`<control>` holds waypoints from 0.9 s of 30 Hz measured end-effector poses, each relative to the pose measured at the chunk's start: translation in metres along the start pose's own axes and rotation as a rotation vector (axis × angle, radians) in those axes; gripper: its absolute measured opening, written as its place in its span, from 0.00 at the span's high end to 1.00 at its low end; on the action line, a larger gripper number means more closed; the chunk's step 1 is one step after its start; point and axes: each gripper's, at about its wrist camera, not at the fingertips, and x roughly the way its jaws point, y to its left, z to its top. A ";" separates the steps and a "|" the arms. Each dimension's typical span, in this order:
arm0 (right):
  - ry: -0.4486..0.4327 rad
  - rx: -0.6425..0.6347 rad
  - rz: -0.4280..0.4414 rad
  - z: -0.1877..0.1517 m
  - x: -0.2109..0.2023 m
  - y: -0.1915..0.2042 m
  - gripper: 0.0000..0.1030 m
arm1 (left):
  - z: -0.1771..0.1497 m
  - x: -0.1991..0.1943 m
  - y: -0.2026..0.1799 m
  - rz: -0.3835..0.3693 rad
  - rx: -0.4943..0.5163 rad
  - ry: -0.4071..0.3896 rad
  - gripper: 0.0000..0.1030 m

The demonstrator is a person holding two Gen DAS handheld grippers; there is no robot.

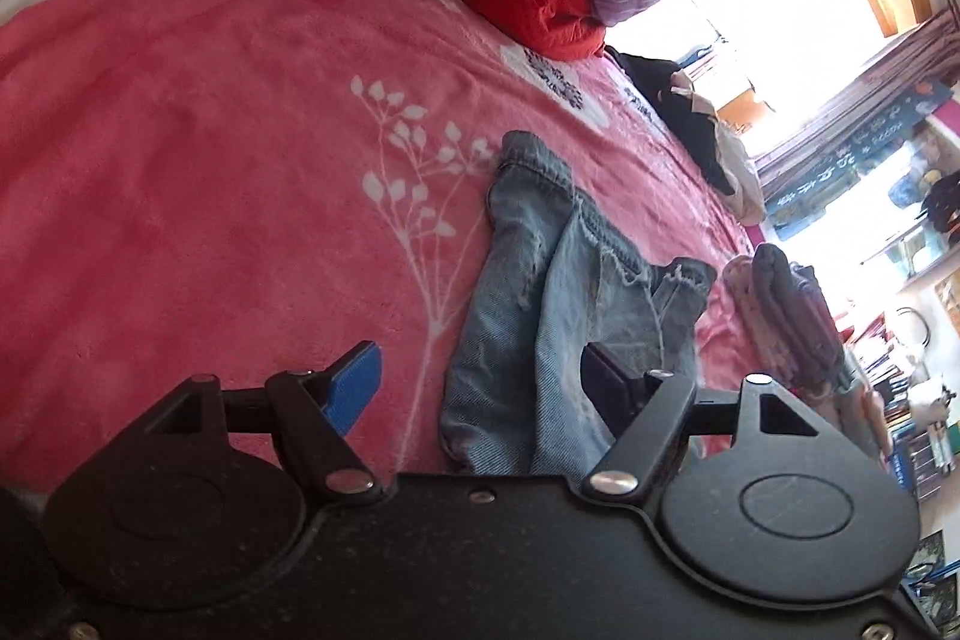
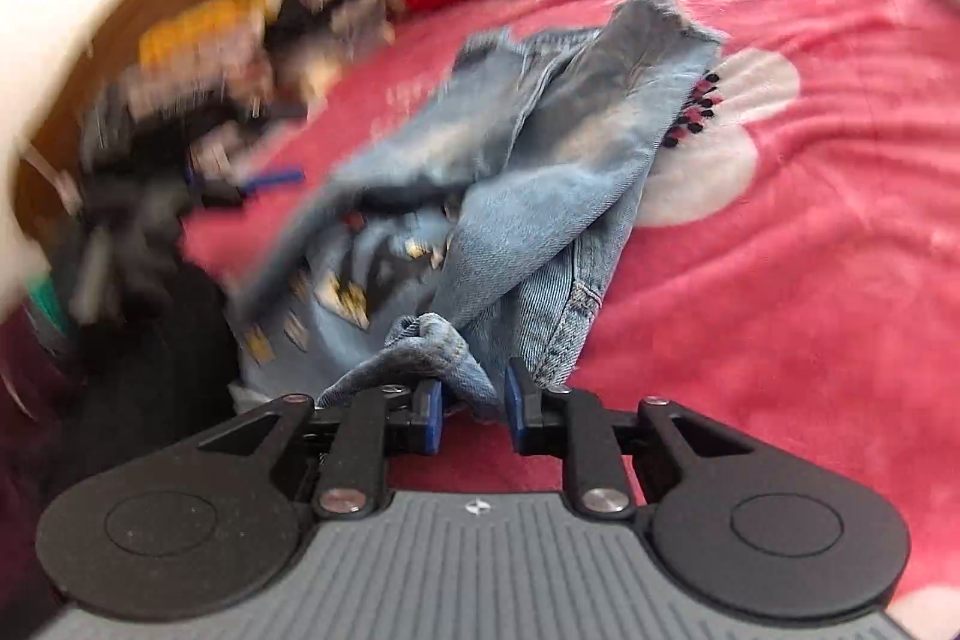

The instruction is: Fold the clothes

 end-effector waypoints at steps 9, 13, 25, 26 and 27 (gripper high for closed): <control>0.030 -0.004 0.107 -0.011 -0.020 -0.002 0.29 | 0.004 0.013 0.017 0.036 -0.032 0.021 0.29; -0.048 0.096 0.262 -0.009 -0.036 -0.017 0.24 | 0.008 0.020 0.019 0.035 -0.037 0.030 0.29; -0.166 0.479 0.063 0.020 0.004 -0.090 0.27 | 0.029 0.064 0.004 0.043 0.055 0.062 0.24; -0.165 0.507 0.068 0.023 0.010 -0.097 0.28 | 0.032 0.067 0.003 0.036 0.058 0.064 0.24; -0.166 0.528 0.075 0.025 0.017 -0.103 0.29 | 0.037 0.071 0.002 0.030 0.057 0.065 0.24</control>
